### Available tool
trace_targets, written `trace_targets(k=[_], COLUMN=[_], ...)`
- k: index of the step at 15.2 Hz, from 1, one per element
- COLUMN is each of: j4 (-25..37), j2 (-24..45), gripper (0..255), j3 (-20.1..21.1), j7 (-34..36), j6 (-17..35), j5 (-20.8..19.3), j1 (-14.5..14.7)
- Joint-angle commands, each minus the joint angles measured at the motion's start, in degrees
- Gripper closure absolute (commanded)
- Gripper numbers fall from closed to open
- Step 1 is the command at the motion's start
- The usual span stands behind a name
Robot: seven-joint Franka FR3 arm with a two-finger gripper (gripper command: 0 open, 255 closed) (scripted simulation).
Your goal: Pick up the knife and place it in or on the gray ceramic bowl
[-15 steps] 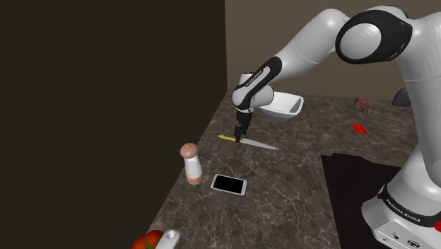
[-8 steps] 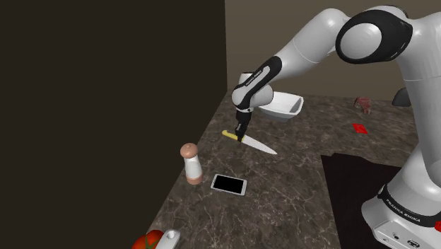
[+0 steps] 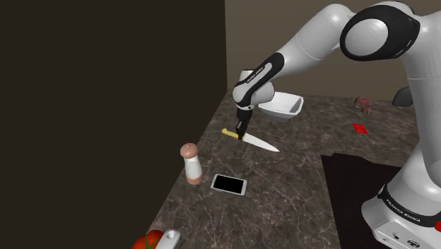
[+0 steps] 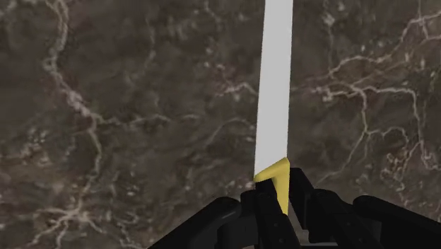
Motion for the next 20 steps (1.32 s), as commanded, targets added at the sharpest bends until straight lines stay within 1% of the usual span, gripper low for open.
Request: trace_targets(k=[1, 20], j4=[0.06, 1.09], j2=[-1.1, -10.92], gripper=[255, 255], j3=[-0.2, -1.47], j7=[0.41, 3.73], j6=[-1.17, -11.76], j5=[-0.3, -2.84], j1=[0.1, 0.7])
